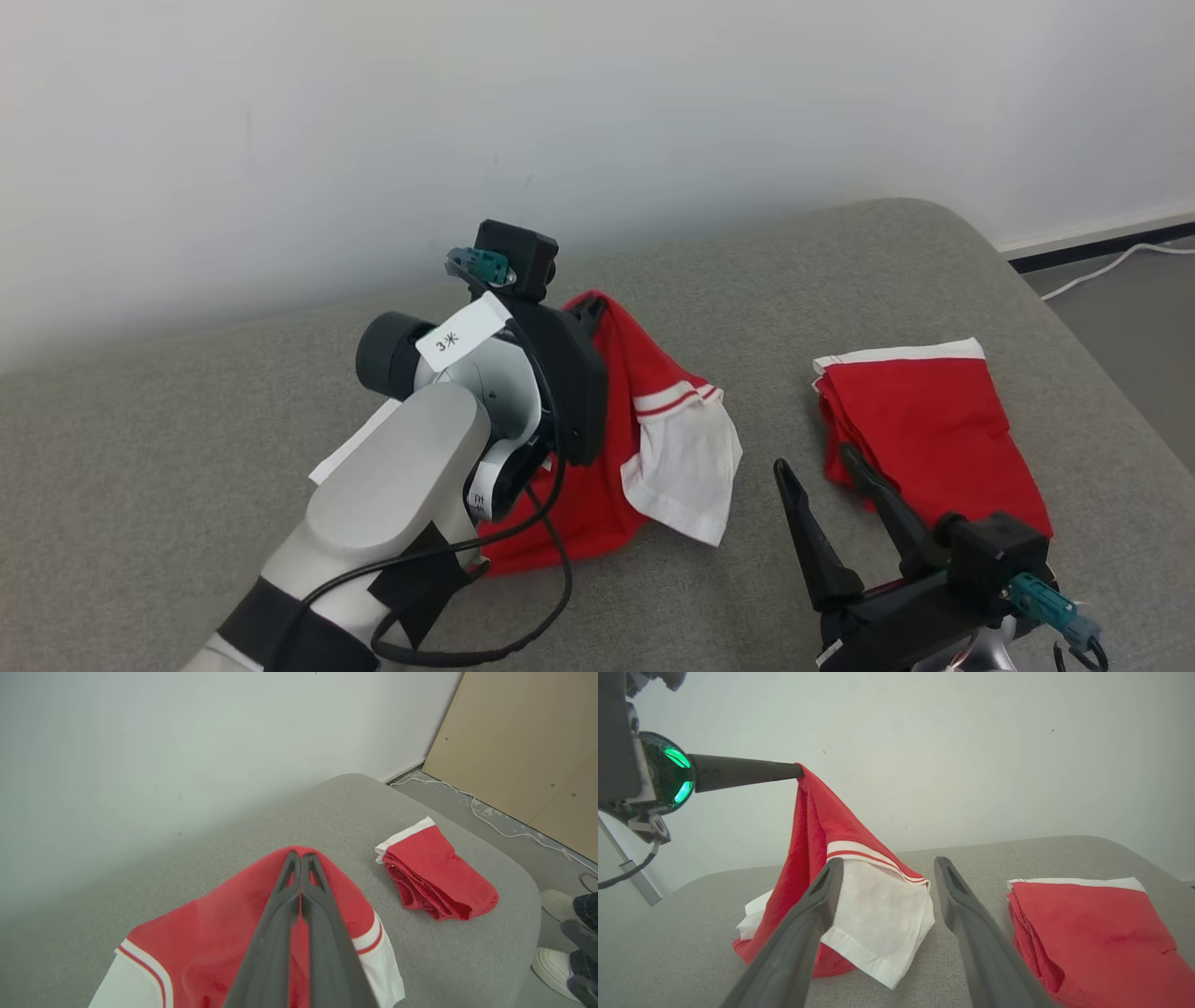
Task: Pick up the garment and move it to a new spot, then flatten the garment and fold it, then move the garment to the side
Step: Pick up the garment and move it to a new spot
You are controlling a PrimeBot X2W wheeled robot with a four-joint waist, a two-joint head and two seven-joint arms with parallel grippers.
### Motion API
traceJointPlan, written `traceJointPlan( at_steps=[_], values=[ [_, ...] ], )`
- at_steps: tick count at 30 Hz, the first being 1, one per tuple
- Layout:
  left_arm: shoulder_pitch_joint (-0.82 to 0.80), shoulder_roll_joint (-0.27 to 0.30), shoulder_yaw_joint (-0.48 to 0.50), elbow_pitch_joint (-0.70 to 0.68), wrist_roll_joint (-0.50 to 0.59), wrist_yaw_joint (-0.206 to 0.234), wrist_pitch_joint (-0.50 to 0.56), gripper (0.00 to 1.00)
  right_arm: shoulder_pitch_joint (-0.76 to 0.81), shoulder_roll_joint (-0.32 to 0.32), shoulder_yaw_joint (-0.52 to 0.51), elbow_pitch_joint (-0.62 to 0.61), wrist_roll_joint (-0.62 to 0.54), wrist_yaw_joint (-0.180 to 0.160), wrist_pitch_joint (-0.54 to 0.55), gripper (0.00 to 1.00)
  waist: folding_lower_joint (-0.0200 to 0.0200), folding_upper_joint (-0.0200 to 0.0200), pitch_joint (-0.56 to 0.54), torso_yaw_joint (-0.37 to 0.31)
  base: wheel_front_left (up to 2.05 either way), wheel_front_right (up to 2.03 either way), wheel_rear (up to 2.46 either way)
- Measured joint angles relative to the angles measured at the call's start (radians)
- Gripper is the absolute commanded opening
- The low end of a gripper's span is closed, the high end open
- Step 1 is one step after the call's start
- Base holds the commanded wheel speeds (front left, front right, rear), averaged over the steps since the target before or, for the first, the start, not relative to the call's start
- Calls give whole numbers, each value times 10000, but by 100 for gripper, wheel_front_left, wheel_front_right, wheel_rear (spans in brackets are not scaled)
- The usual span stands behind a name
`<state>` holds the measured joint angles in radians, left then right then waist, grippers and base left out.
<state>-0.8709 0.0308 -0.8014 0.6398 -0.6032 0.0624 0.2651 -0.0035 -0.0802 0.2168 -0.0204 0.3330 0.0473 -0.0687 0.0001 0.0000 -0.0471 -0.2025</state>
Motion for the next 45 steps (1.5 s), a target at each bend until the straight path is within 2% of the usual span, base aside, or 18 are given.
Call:
traceJointPlan(
  at_steps=[1,8,15,21,28,31,35,39,42,45],
  values=[
    [40,6,-92,52,-105,-2,86,100,7,-2,-44,-4,0,-36,-25,100,1,0,44,24,0,0,0],
    [509,15,-224,481,-623,-117,550,100,49,0,-201,2,90,-119,-159,100,0,1,173,512,0,0,0],
    [895,121,311,510,-945,-176,382,100,140,8,-274,82,94,-144,-288,100,0,1,169,1200,0,0,0],
    [1630,1060,846,-142,-936,105,-558,100,173,15,-309,165,102,-224,-384,100,0,0,58,1766,0,0,0],
    [3251,2232,1108,-1737,-761,117,-2023,100,270,29,-454,257,182,-336,-560,100,-1,0,-267,2153,0,0,0],
    [4072,2644,1300,-2537,-529,274,-2740,100,489,42,-579,251,207,-458,-640,100,-1,0,-406,2245,0,0,0],
    [5041,2936,1722,-3398,-351,483,-3678,100,769,48,-836,251,305,-575,-740,100,-1,0,-503,2390,0,0,0],
    [6434,3060,2853,-4174,-510,619,-4780,100,818,36,-1064,284,366,-663,-874,100,0,0,-565,2563,0,0,0],
    [7279,2907,3503,-4543,-702,654,-5124,100,877,29,-1189,278,389,-740,-947,100,-1,0,-594,2650,0,0,0],
    [7938,2485,4201,-4732,-894,650,-5139,100,1014,-2,-1233,291,422,-750,-986,100,-2,0,-609,2746,0,0,0]
  ],
)
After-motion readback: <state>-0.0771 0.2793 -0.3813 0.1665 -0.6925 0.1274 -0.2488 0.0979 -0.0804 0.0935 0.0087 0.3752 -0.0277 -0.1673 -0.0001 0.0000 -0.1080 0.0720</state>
